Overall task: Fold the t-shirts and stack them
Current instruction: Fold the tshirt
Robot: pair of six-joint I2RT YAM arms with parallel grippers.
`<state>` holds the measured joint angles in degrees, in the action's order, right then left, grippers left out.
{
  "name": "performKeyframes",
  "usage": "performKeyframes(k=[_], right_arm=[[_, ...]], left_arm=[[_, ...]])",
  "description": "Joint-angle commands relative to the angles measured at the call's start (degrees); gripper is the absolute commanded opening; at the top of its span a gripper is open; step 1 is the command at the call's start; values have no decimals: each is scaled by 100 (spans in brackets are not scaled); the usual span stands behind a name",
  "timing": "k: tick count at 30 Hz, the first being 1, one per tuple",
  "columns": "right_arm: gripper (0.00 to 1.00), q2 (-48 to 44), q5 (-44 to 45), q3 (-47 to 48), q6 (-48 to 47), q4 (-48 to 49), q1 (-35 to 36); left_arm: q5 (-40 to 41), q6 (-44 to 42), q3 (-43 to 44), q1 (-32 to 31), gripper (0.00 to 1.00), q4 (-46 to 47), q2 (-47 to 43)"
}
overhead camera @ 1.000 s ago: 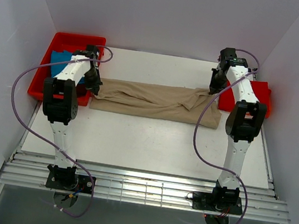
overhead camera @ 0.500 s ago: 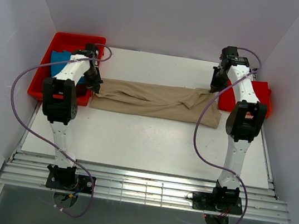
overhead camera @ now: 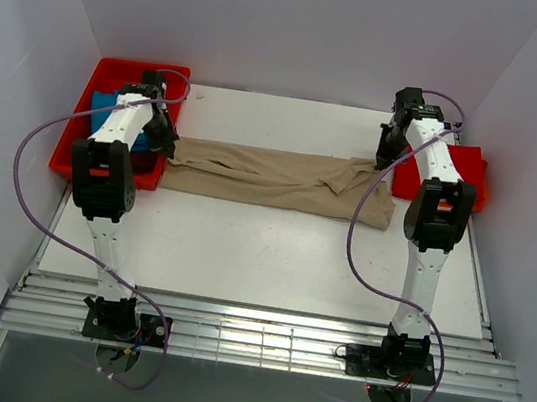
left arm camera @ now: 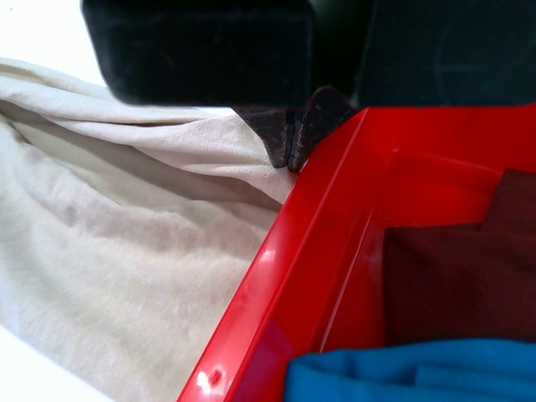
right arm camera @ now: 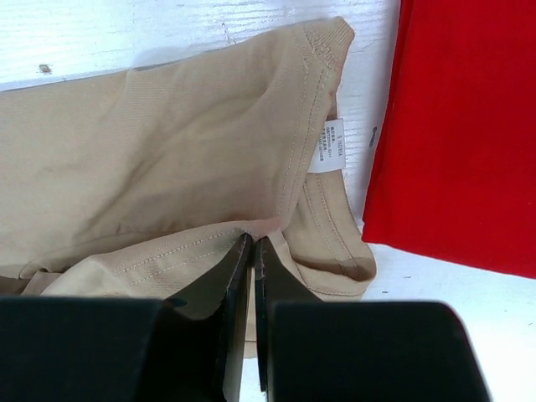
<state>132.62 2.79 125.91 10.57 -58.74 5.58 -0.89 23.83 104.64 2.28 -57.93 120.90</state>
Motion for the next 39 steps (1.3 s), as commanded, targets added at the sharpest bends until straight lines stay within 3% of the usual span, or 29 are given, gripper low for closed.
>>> performKeyframes(k=[1,4,7,10,12,15,16,20,26,29,34,39], right_arm=[[9,98,-6,224,59,135,-49],[9,106,55,197,68,187,-49],[12,45,90,136,94,389,-49],[30,-130,91,92,86,828,-49],[42,-314,178,83,60,1222,-49],[49,-674,353,5,7,1662,-49],[61,-806,380,-92,-11,1777,-49],[62,-1413,-486,-749,-20,2182,-40],[56,-1642,-1588,-1689,-46,1849,329],[53,-1922,-1492,-2532,-142,2102,671],[50,-1889,-1448,-3212,-160,2376,1172],[49,-1634,-1272,-3204,-134,2359,1340]], left_arm=[[-140,7,302,114,0,151,100],[-140,7,381,114,0,168,206],[0,33,583,114,10,221,311],[448,156,873,106,31,273,294],[868,261,1250,114,41,326,189],[1527,376,1752,114,48,431,4],[1660,402,1831,114,49,467,-144],[1417,534,1728,71,48,878,-627],[529,315,76,-956,35,1740,-1261],[205,201,-750,-1660,27,2127,-1315],[-429,402,-1822,-2390,26,2812,-1297],[-474,482,-1947,-2724,26,2858,-1051]])
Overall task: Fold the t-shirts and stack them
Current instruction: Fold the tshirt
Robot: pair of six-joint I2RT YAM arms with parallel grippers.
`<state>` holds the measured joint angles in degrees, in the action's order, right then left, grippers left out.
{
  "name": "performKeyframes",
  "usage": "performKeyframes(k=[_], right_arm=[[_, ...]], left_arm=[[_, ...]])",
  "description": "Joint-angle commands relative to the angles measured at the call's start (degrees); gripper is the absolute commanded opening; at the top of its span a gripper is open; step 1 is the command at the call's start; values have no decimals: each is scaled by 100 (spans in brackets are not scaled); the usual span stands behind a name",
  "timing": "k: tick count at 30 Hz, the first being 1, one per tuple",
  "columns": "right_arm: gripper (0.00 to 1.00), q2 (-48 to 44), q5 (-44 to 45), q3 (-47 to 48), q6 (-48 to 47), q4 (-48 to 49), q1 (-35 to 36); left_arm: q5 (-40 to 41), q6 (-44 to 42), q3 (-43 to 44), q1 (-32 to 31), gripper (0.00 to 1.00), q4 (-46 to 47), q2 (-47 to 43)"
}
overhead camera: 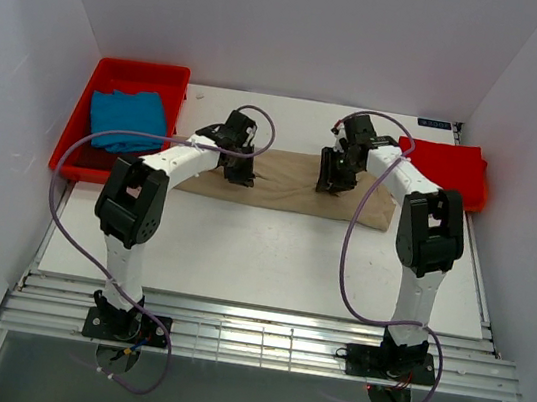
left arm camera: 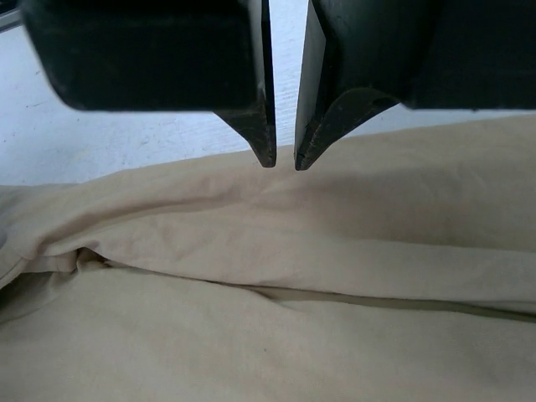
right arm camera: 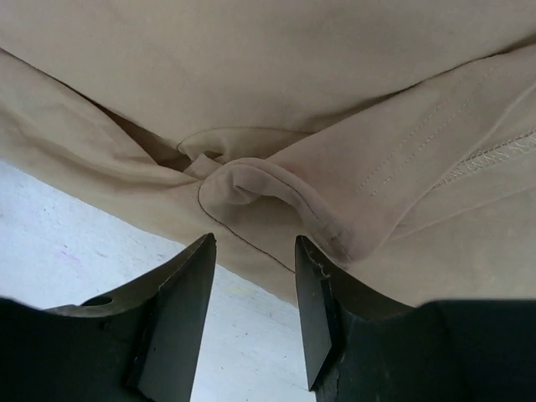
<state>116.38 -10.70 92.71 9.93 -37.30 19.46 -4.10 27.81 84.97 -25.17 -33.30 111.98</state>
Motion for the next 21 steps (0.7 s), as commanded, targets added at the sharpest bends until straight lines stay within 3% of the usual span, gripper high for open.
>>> performKeyframes(k=[1,11,21], right_arm=[[49,25,112,168,-53,188,-31],[48,-212,849,178,-184,74,-30],[47,-177,1044,309,-229,-6,-30]], left_arm=[[-144,84,11,3,26,394,-90],[58,-92,-7,-41,25,482,236],[208,-136,-340,-41,23,552,491]])
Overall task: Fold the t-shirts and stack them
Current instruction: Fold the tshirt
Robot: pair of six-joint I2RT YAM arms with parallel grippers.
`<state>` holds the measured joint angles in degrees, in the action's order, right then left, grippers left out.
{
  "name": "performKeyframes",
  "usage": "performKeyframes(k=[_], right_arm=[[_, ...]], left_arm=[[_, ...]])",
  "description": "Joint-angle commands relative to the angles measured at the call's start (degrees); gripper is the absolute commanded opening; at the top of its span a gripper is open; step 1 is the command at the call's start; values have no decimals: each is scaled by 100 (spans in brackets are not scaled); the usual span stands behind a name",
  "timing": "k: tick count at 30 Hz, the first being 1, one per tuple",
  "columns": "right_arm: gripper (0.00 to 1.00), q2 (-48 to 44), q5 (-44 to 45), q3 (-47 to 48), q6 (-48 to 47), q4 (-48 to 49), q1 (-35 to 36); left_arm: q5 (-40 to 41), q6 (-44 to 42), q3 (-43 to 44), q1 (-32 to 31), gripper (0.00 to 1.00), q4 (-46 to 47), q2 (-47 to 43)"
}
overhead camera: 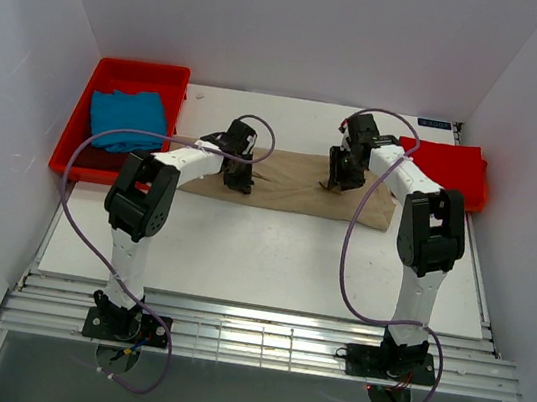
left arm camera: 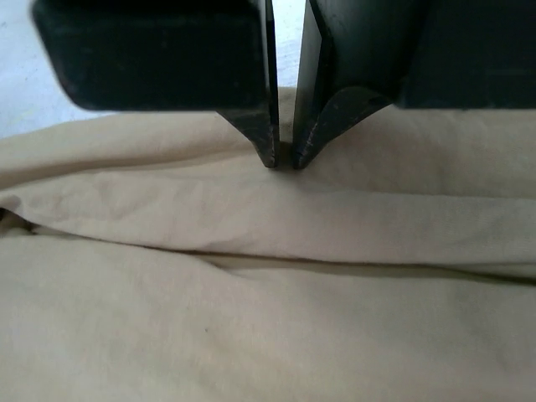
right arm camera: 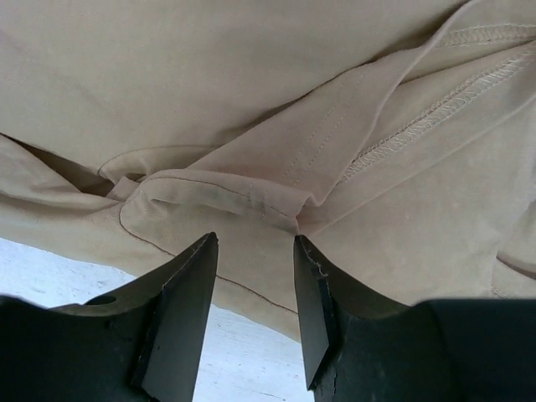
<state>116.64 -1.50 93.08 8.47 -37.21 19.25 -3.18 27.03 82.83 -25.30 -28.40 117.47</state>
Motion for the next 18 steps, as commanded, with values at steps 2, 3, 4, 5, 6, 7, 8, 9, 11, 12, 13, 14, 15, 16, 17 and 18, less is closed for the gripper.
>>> performKeyframes(k=[2,3,4,5,6,7,8,9,11,12,13,14,15,16,17,18], right_arm=[[47,-168,315,316,-109,-49,-8],[47,-150,325,334,-109,-75,-8],[47,-142,334,351,-126,-67,-8],[47,-115,360,360,-135,-67,-8],[47,-106,378,360,-126,-76,-8],[47,-89,396,369,-144,-76,-8],[47,-63,405,378,-153,-84,-17],[47,-45,405,378,-153,-85,-17],[47,-10,405,387,-170,-67,-17],[47,16,387,404,-179,-84,-17],[46,34,378,413,-179,-93,-9],[45,78,352,413,-179,-93,-17],[41,87,334,413,-179,-93,-9],[38,96,308,404,-179,-93,-8],[35,105,256,395,-170,-93,-8],[32,96,229,378,-161,-93,-17]], left_arm=[[133,-48,-249,-28,22,89,-66],[142,-48,-276,-28,23,98,-66],[151,-48,-302,-28,22,116,-58],[151,-40,-328,-28,22,116,-58],[142,-48,-337,-28,22,124,-58],[134,-48,-337,-28,22,124,-58],[133,-48,-346,-28,22,124,-58],[125,-31,-346,-28,22,124,-66],[125,-40,-355,-28,22,124,-93],[116,-40,-355,-28,22,124,-93],[116,-40,-355,-28,21,124,-93],[107,-31,-364,-28,21,124,-101],[98,-31,-372,-28,21,124,-102],[107,-31,-373,-28,21,124,-110],[107,-31,-390,-28,21,124,-119],[116,-22,-399,-28,21,116,-136]])
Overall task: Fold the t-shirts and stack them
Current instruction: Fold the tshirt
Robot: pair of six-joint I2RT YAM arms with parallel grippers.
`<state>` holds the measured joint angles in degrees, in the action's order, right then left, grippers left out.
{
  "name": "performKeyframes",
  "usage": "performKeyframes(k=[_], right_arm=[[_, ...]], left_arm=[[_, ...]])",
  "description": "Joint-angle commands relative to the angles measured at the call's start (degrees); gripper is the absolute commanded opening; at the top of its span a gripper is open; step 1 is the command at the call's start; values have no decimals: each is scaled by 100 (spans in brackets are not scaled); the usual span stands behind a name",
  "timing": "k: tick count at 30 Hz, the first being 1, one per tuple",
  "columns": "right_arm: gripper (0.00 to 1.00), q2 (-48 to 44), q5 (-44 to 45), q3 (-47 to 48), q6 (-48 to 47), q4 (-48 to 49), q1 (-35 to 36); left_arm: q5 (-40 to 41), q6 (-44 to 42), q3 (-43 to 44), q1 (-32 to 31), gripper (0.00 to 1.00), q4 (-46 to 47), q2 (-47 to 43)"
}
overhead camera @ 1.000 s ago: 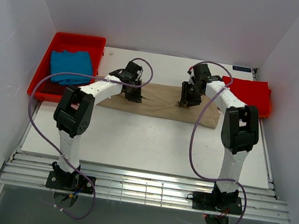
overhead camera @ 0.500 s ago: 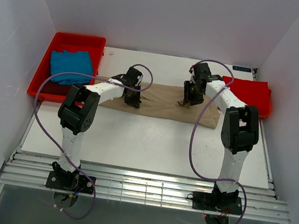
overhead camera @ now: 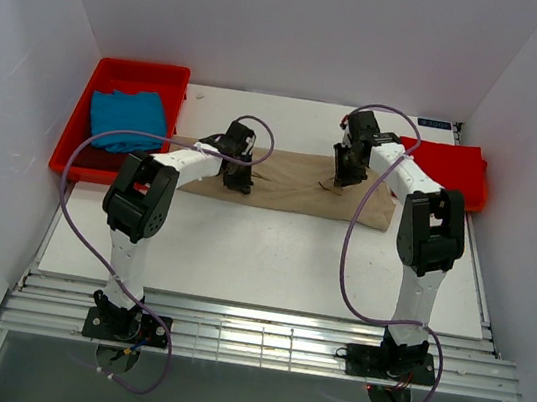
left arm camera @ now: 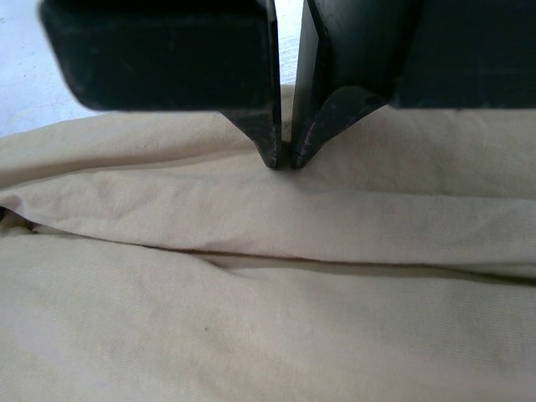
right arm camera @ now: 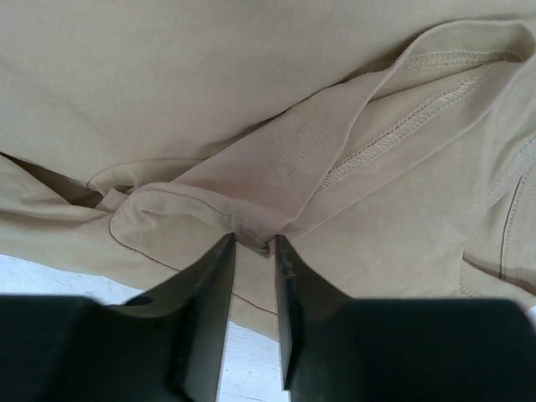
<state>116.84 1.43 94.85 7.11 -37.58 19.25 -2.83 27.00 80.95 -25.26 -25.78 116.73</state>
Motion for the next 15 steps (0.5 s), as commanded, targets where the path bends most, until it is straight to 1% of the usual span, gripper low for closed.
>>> performKeyframes(k=[1,6,8,12,15], right_arm=[[27,76,-81,192,-17,-47,-17],[22,181,-90,288,-26,-83,-17],[20,208,-266,315,-17,-91,-17],[10,287,-257,472,-26,-39,-8],[8,454,-249,771,0,-38,-17]], left_arm=[[81,-28,-237,-32,21,-138,-71],[116,-29,-316,-32,20,-138,-115],[151,-29,-351,-32,20,-138,-141],[186,-37,-404,-32,20,-146,-177],[195,-29,-474,-32,20,-138,-203]])
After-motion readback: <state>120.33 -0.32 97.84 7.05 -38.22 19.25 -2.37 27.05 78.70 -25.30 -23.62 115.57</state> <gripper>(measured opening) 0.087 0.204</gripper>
